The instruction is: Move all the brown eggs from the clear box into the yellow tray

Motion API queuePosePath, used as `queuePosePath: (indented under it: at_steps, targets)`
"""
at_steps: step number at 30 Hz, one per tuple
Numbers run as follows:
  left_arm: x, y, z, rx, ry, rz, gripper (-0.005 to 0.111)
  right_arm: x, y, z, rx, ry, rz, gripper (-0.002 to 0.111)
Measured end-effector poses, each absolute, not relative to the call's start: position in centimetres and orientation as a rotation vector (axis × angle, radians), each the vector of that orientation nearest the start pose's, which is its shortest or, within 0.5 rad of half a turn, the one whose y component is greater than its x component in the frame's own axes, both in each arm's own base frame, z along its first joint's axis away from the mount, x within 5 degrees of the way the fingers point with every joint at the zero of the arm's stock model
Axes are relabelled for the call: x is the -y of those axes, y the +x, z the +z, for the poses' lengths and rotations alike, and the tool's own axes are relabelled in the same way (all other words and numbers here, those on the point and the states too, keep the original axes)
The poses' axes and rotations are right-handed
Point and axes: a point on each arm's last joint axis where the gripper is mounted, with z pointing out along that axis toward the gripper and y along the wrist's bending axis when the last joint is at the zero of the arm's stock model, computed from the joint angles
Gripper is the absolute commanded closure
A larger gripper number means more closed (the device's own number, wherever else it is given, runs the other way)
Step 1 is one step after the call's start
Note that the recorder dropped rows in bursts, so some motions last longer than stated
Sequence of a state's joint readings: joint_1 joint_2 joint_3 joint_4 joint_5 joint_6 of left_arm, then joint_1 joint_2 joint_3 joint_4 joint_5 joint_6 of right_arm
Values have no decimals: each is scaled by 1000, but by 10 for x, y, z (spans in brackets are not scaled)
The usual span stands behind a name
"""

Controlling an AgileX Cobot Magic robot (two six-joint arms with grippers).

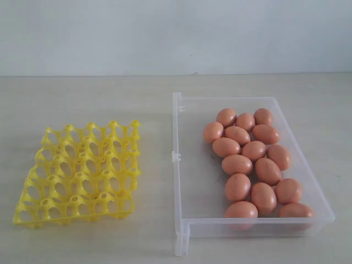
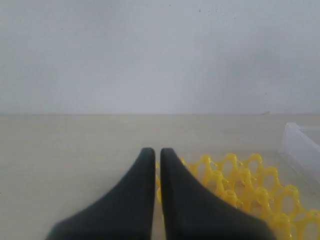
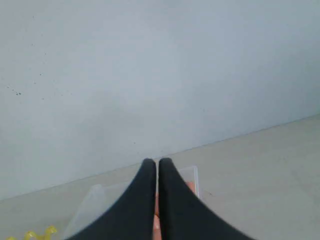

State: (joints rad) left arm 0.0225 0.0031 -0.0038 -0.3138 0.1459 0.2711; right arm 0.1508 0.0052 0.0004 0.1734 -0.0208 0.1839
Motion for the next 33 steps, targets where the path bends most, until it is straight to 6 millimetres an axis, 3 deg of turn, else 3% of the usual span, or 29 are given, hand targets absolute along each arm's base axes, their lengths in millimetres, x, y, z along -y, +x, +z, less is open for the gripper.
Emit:
queuePosePath:
  at_steps: [33]
  targets:
    - [3, 56, 202, -1622, -16, -50, 103, -8, 56, 215, -1472, 164, 419, 108]
